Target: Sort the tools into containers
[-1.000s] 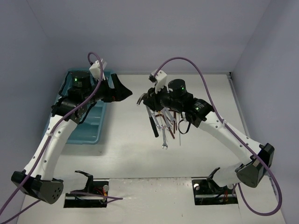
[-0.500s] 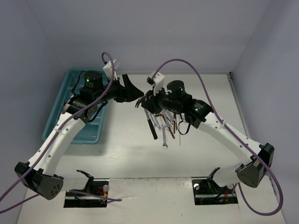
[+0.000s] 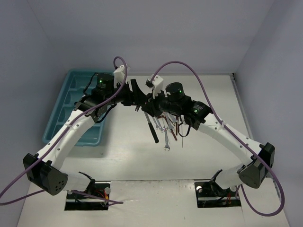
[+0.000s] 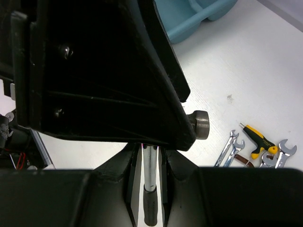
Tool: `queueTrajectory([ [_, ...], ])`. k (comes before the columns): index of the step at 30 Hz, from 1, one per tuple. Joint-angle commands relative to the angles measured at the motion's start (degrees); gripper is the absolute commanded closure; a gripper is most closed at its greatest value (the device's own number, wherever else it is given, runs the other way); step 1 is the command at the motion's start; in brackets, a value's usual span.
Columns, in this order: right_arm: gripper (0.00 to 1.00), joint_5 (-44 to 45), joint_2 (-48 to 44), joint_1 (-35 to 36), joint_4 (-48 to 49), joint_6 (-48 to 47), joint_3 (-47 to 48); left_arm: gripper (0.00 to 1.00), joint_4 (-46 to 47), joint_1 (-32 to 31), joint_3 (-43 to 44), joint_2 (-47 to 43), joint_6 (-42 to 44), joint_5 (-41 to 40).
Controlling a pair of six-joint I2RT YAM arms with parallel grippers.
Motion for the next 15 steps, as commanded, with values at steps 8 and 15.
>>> queueTrajectory([
  [8,1.0,1.5,-0.5,0.4,5.3,-0.9,1.5,0.61,3.4,-1.0,-1.3,-1.4,0.4,-1.0],
  [15,1.0,2.5,-0.3,0.4,5.3,-0.8,1.5,0.85,3.1,-1.1,-3.1,-2.2,0.4,-1.7],
])
